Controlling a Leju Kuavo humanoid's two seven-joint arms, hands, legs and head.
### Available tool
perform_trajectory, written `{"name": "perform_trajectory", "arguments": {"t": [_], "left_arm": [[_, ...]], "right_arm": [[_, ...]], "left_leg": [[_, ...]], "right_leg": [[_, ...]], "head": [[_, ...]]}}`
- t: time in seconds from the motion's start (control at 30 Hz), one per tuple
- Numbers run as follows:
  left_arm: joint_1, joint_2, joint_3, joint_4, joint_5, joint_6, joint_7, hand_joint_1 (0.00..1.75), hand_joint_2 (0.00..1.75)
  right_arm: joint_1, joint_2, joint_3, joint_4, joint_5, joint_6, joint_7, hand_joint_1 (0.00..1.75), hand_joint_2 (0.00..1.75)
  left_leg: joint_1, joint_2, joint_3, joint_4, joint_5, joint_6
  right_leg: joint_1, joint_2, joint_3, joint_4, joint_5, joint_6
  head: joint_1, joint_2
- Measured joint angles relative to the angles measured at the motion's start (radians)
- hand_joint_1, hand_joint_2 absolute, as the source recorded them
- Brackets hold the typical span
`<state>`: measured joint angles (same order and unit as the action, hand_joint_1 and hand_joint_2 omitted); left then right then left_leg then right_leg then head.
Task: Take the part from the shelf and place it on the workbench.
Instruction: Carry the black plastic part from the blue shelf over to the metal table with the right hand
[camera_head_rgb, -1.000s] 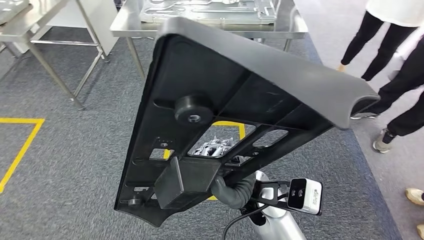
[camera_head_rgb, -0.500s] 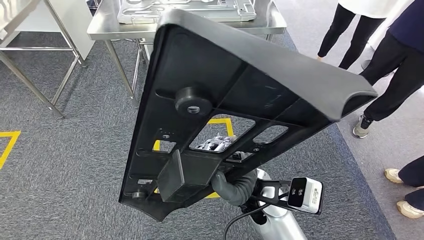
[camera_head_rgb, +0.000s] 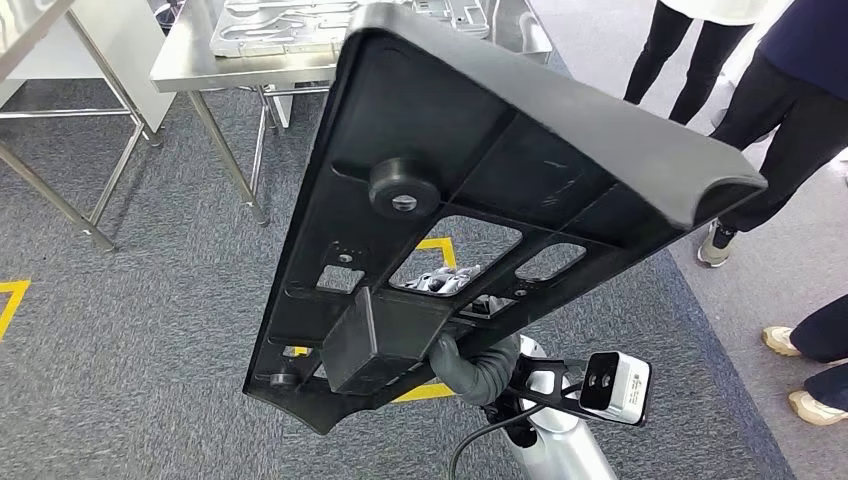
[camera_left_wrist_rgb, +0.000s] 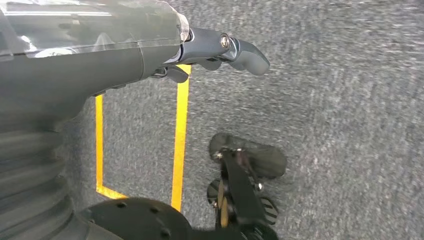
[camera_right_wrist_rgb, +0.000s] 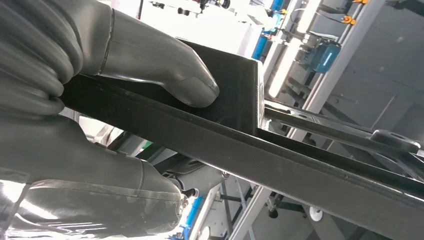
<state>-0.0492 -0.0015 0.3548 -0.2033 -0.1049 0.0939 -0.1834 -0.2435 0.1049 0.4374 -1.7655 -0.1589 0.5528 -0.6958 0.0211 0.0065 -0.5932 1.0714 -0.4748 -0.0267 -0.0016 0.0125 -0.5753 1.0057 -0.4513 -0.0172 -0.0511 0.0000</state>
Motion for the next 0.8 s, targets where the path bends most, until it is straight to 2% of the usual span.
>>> {"name": "perform_trajectory", "arguments": {"t": [0.03, 0.07, 0.13, 0.2, 0.23, 0.3, 0.33, 0.37, 0.4, 0.43, 0.47, 0.5, 0.53, 0.6, 0.7, 0.73, 0.8], "left_arm": [[-0.001, 0.0, 0.0, 0.0, 0.0, 0.0, 0.0, 0.0, 1.75], [-0.002, 0.0, 0.0, 0.0, 0.0, 0.0, 0.001, 0.0, 1.75], [-0.002, 0.0, 0.0, 0.0, 0.0, 0.001, 0.002, 0.0, 1.75], [-0.003, 0.0, 0.001, 0.0, 0.0, 0.001, 0.002, 0.0, 1.75], [-0.004, 0.0, 0.001, 0.0, -0.001, 0.001, 0.002, 0.0, 1.75], [-0.005, 0.001, 0.001, 0.0, -0.002, 0.001, 0.002, 0.0, 1.75], [-0.004, 0.001, 0.001, 0.0, -0.003, 0.001, 0.002, 0.0, 1.75], [-0.004, 0.001, 0.001, 0.0, -0.004, 0.001, 0.002, 0.0, 1.75], [-0.003, 0.001, 0.001, 0.0, -0.004, 0.001, 0.002, 0.0, 1.75], [-0.003, 0.0, 0.001, 0.0, -0.005, 0.001, 0.002, 0.0, 1.75], [-0.003, 0.0, 0.002, 0.0, -0.006, 0.001, 0.002, 0.0, 1.75], [-0.004, 0.0, 0.002, 0.0, -0.007, 0.001, 0.002, 0.0, 1.75], [-0.004, 0.0, 0.002, 0.0, -0.008, 0.001, 0.003, 0.0, 1.75], [-0.005, 0.0, 0.002, 0.0, -0.009, 0.002, 0.004, 0.0, 1.75], [-0.008, 0.0, 0.002, 0.0, -0.011, 0.002, 0.005, 0.0, 1.75], [-0.008, -0.001, 0.002, 0.0, -0.011, 0.002, 0.005, 0.0, 1.75], [-0.007, -0.001, 0.002, 0.0, -0.011, 0.003, 0.006, 0.0, 1.75]], "right_arm": [[0.0, 0.001, -0.001, 0.0, 0.0, 0.0, 0.0, 1.75, 1.75], [-0.001, 0.002, -0.001, 0.0, 0.0, 0.0, 0.0, 1.75, 1.75], [-0.001, 0.002, -0.003, 0.0, -0.001, 0.0, 0.0, 1.75, 1.75], [-0.003, 0.003, -0.005, 0.0, -0.001, -0.001, 0.0, 1.75, 1.75], [-0.005, 0.003, -0.006, 0.0, -0.001, -0.002, 0.0, 1.75, 1.75], [-0.005, 0.003, -0.009, 0.0, -0.001, -0.003, 0.0, 1.75, 1.75], [-0.004, 0.003, -0.01, 0.0, -0.001, -0.005, 0.0, 1.75, 1.75], [-0.003, 0.003, -0.011, 0.001, -0.001, -0.006, 0.0, 1.75, 1.75], [-0.003, 0.003, -0.011, 0.001, -0.001, -0.007, 0.0, 1.75, 1.75], [-0.003, 0.003, -0.012, 0.001, -0.001, -0.009, 0.0, 1.75, 1.75], [-0.004, 0.003, -0.012, 0.001, -0.001, -0.011, 0.0, 1.75, 1.75], [-0.006, 0.003, -0.012, 0.001, -0.001, -0.013, 0.0, 1.75, 1.75], [-0.007, 0.003, -0.012, 0.001, -0.002, -0.014, 0.0, 1.75, 1.75], [-0.009, 0.003, -0.012, 0.001, -0.002, -0.015, 0.0, 1.75, 1.75], [-0.01, 0.004, -0.013, 0.0, -0.003, -0.015, 0.0, 1.75, 1.75], [-0.012, 0.005, -0.013, 0.0, -0.004, -0.014, 0.0, 1.75, 1.75], [-0.013, 0.007, -0.013, 0.001, -0.005, -0.013, 0.0, 1.75, 1.75]], "left_leg": [[-0.002, -0.001, 0.019, -0.043, 0.013, 0.005], [-0.004, -0.003, 0.026, -0.06, 0.013, 0.011], [-0.006, -0.003, 0.026, -0.064, 0.013, 0.022], [-0.002, -0.001, 0.029, -0.069, 0.017, 0.035], [0.0, -0.001, 0.031, -0.072, 0.018, 0.04], [-0.001, 0.001, 0.03, -0.072, 0.016, 0.047], [-0.001, 0.001, 0.031, -0.072, 0.014, 0.048], [-0.002, 0.001, 0.032, -0.072, 0.013, 0.048], [-0.002, 0.001, 0.034, -0.072, 0.012, 0.047], [-0.002, 0.001, 0.039, -0.072, 0.009, 0.045], [-0.002, 0.0, 0.043, -0.072, 0.006, 0.042], [-0.004, 0.0, 0.046, -0.07, 0.002, 0.038], [-0.005, 0.0, 0.048, -0.07, -0.001, 0.033], [-0.007, 0.002, 0.049, -0.071, -0.005, 0.021], [-0.005, 0.003, 0.049, -0.056, -0.02, 0.006], [-0.004, 0.002, 0.033, -0.019, -0.039, 0.002], [-0.002, 0.001, -0.037, 0.112, -0.094, -0.002]], "right_leg": [[0.001, 0.001, 0.0, 0.002, -0.002, 0.005], [0.002, 0.002, -0.001, 0.003, -0.002, 0.01], [0.003, 0.003, -0.003, 0.002, -0.003, 0.021], [0.001, 0.001, -0.013, 0.029, -0.022, 0.033], [-0.001, -0.001, -0.032, 0.071, -0.046, 0.038], [-0.005, -0.003, -0.1, 0.208, -0.109, 0.048], [-0.007, -0.003, -0.133, 0.27, -0.128, 0.051], [-0.008, -0.004, -0.153, 0.302, -0.129, 0.053], [-0.009, -0.005, -0.15, 0.288, -0.108, 0.053], [-0.01, -0.007, -0.127, 0.235, -0.071, 0.051], [-0.01, -0.009, -0.091, 0.158, -0.031, 0.046], [-0.007, -0.012, -0.056, 0.084, -0.004, 0.04], [-0.005, -0.014, -0.033, 0.034, 0.011, 0.035], [0.002, -0.014, -0.021, 0.006, 0.007, 0.024], [-0.004, -0.011, -0.009, -0.007, 0.007, 0.006], [-0.007, -0.011, -0.002, -0.013, 0.006, 0.0], [-0.005, -0.012, 0.007, -0.015, 0.0, -0.008]], "head": [[0.0, 0.0], [0.0, 0.0], [0.0, 0.0], [0.0, 0.0], [0.0, 0.0], [0.0, 0.0], [0.0, 0.0], [0.0, 0.0], [0.0, 0.0], [0.0, 0.0], [0.0, 0.0], [0.0, 0.0], [0.0, 0.0], [0.0, 0.0], [0.0, 0.0], [0.0, 0.0], [0.0, 0.0]]}}
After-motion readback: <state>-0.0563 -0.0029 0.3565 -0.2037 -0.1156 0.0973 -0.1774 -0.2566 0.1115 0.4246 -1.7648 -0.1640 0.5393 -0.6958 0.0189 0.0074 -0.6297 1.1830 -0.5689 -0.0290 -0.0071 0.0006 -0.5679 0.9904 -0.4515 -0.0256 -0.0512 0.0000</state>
